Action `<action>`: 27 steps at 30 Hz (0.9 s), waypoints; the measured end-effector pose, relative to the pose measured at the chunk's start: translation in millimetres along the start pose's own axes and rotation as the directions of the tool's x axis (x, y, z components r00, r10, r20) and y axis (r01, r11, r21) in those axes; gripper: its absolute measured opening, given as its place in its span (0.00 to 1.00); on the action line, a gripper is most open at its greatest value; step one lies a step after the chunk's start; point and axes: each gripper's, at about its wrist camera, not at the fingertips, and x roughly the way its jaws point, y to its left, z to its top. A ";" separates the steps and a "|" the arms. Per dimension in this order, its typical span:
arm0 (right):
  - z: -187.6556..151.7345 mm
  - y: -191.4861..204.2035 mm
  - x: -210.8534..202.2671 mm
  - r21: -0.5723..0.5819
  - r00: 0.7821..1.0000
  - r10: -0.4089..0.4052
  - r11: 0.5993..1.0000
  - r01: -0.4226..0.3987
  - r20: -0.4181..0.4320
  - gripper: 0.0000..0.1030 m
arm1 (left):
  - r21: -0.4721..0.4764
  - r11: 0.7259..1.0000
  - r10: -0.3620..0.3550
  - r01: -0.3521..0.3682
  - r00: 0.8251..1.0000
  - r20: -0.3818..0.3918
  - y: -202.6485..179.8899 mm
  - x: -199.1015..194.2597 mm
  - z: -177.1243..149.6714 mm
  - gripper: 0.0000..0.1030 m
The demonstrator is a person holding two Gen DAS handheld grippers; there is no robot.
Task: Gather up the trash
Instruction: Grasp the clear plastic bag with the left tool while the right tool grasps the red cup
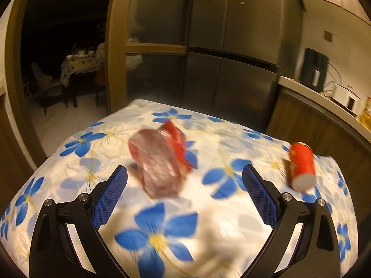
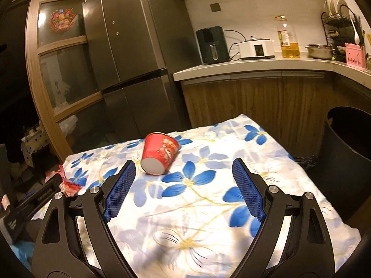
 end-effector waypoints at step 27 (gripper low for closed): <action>-1.7 41.6 59.8 -0.025 0.999 0.005 1.000 -0.006 -0.049 0.82 | -0.061 0.998 -0.029 0.018 0.983 -0.184 11.7 71.5 -0.2 0.36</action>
